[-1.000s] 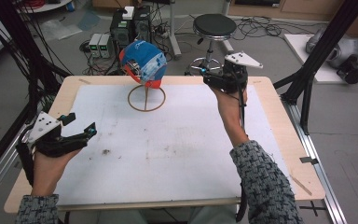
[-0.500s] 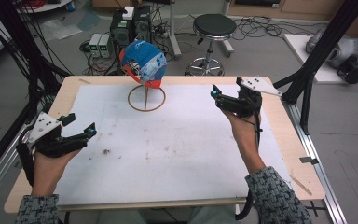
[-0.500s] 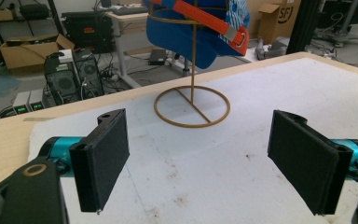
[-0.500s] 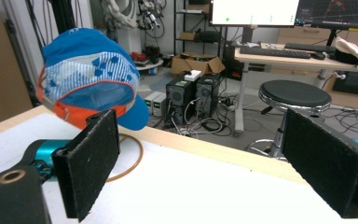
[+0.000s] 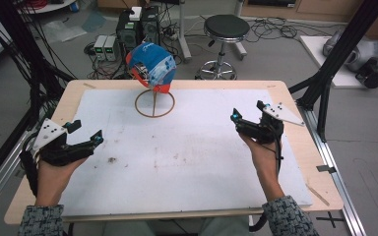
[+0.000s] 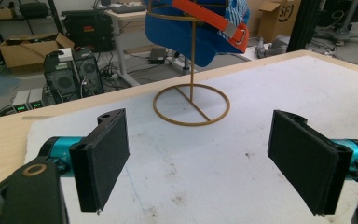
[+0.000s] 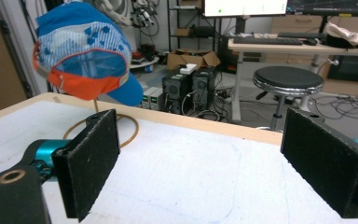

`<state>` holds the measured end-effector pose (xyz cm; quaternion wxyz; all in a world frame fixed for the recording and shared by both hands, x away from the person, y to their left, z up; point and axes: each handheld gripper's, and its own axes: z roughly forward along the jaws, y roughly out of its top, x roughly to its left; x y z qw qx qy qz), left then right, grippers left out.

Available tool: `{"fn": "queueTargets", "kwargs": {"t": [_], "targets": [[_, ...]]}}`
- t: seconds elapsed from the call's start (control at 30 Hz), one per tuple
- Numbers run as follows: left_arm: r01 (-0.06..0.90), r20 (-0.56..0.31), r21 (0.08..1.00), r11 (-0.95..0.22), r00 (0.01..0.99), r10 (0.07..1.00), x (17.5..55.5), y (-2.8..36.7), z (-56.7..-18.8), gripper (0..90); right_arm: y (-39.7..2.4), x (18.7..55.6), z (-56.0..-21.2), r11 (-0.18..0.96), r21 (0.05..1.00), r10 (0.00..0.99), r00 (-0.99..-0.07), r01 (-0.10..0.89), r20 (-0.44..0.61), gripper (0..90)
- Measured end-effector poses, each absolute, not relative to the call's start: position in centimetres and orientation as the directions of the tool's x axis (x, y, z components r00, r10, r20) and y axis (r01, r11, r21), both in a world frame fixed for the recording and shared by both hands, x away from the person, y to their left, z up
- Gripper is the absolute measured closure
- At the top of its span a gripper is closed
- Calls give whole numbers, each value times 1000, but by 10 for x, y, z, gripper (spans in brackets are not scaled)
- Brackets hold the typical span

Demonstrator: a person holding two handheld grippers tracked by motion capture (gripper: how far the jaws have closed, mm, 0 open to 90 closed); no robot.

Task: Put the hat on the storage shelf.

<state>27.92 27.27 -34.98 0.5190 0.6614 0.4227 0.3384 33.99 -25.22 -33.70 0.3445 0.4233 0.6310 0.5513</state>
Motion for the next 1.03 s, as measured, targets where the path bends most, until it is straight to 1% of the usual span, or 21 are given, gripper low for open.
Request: {"fn": "queueTargets", "kwargs": {"t": [0.27,0.6,1.03], "targets": [[212,13,971,-107,405,914,280,273,-353,205,-258,329,-362,54,984,911,-413,169,21,109],[213,15,971,-109,401,916,282,272,-358,205,-267,321,-382,61,979,911,-411,195,25,109],[209,22,971,-114,399,917,283,271,-360,205,-272,318,-388,43,980,912,-408,195,42,110]]}}
